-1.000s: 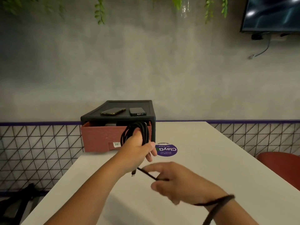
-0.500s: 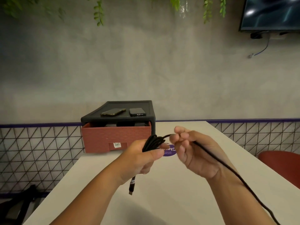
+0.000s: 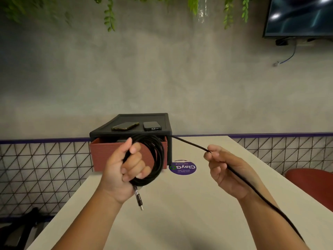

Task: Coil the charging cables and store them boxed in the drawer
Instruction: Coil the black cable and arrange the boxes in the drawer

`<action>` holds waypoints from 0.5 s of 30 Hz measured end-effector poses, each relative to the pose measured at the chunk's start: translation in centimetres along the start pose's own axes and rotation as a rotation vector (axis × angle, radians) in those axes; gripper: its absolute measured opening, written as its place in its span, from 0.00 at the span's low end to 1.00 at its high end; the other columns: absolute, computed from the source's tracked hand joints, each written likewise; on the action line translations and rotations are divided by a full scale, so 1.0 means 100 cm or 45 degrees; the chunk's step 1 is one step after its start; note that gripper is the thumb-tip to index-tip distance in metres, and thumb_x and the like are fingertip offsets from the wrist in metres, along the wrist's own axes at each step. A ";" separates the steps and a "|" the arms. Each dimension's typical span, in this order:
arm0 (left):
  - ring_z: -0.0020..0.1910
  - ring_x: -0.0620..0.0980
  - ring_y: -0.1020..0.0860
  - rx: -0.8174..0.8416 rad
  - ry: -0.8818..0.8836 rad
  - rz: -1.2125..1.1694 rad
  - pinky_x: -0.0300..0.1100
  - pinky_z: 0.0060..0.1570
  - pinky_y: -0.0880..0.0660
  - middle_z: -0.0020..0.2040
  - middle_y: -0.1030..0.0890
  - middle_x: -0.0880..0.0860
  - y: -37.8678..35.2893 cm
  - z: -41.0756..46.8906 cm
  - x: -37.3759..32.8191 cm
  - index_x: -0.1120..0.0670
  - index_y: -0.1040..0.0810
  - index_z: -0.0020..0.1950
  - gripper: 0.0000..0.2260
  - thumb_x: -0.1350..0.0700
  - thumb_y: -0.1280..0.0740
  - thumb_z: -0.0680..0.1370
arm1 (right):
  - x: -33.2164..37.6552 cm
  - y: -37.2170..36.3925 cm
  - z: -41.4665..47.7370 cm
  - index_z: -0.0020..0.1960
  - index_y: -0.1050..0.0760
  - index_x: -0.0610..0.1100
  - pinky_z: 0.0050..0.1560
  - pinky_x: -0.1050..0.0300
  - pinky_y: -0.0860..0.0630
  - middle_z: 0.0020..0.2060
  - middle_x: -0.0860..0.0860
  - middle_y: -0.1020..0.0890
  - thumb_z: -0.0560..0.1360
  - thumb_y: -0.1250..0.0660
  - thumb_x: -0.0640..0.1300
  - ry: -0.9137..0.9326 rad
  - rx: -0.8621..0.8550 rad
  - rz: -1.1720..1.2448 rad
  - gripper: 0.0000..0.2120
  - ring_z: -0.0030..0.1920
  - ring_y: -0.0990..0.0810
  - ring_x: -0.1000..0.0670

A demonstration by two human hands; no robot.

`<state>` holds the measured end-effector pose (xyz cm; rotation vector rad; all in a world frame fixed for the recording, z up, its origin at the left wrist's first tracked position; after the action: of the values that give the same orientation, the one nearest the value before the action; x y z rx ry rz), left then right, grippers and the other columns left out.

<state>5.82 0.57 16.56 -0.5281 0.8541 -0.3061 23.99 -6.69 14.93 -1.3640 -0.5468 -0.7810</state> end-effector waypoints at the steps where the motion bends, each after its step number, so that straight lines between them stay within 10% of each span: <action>1: 0.27 0.50 0.34 0.003 -0.022 -0.065 0.45 0.39 0.31 0.28 0.33 0.53 0.003 -0.002 -0.003 0.63 0.27 0.49 0.21 0.51 0.53 0.84 | 0.000 0.003 -0.002 0.35 0.18 0.41 0.23 0.67 0.27 0.31 0.45 0.21 0.40 0.16 0.39 0.008 0.004 -0.026 0.25 0.19 0.31 0.58; 9: 0.29 0.49 0.34 -0.118 -0.171 -0.126 0.44 0.43 0.31 0.30 0.32 0.53 0.033 -0.017 -0.037 0.63 0.25 0.50 0.22 0.50 0.54 0.83 | 0.002 0.031 -0.012 0.34 0.18 0.41 0.23 0.66 0.26 0.30 0.45 0.21 0.38 0.16 0.41 0.069 -0.127 -0.089 0.25 0.20 0.31 0.57; 12: 0.17 0.44 0.41 -0.527 -0.439 -0.024 0.35 0.24 0.31 0.18 0.37 0.48 0.042 -0.023 -0.043 0.55 0.24 0.34 0.07 0.55 0.30 0.69 | 0.004 0.032 -0.013 0.38 0.19 0.39 0.25 0.66 0.27 0.31 0.45 0.20 0.61 0.25 0.35 0.162 -0.281 -0.251 0.07 0.21 0.31 0.57; 15: 0.14 0.44 0.39 -0.769 -0.578 -0.010 0.32 0.19 0.35 0.16 0.38 0.48 0.039 -0.029 -0.041 0.56 0.19 0.37 0.10 0.56 0.27 0.58 | 0.001 0.030 -0.007 0.45 0.21 0.39 0.29 0.63 0.28 0.32 0.45 0.20 0.72 0.37 0.28 0.312 -0.464 -0.687 0.09 0.23 0.31 0.56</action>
<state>1.20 4.80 15.42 -1.1144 0.4883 0.0786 26.32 -7.29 12.97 -1.4365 -0.6046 -1.5252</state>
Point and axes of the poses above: each hand's wrist, its own z-axis towards the middle knuckle, its own y-axis out of the back of the hand, x = y × z, the point moved 6 cm from there along z, towards the middle knuckle
